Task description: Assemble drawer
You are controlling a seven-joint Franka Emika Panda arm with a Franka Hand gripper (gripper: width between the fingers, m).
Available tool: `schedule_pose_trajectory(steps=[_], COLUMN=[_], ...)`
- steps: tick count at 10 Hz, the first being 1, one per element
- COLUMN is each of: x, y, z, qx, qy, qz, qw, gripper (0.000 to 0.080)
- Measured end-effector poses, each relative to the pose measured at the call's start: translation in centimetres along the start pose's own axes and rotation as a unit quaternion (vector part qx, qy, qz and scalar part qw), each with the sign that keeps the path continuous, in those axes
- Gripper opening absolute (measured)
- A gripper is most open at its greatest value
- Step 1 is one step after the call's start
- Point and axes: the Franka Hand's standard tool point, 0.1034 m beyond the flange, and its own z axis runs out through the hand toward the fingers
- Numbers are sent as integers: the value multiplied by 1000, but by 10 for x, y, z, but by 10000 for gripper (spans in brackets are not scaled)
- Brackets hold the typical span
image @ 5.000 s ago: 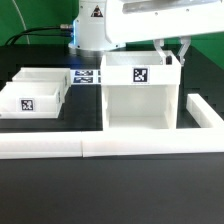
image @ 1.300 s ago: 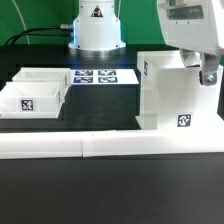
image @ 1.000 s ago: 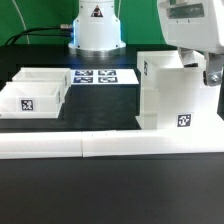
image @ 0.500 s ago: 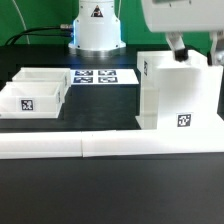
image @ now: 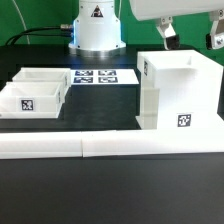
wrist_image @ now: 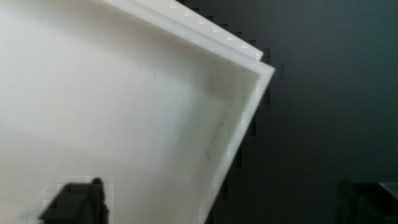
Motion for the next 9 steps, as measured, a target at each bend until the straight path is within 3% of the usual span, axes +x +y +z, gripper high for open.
schedule_pose_trajectory(steps=[1, 2, 3, 4, 8, 9], x=[1, 2, 7, 11, 18, 19], y=[9, 20, 26, 34, 39, 41], z=[4, 3, 0, -2, -3, -3], qx=[-22, -56, -67, -75, -70, -71], qy=[0, -11, -15, -30, -40, -40], qz=[-103, -187, -271, -326, -452, -458], qw=[994, 981, 960, 942, 888, 885], gripper=[649, 649, 649, 649, 649, 649])
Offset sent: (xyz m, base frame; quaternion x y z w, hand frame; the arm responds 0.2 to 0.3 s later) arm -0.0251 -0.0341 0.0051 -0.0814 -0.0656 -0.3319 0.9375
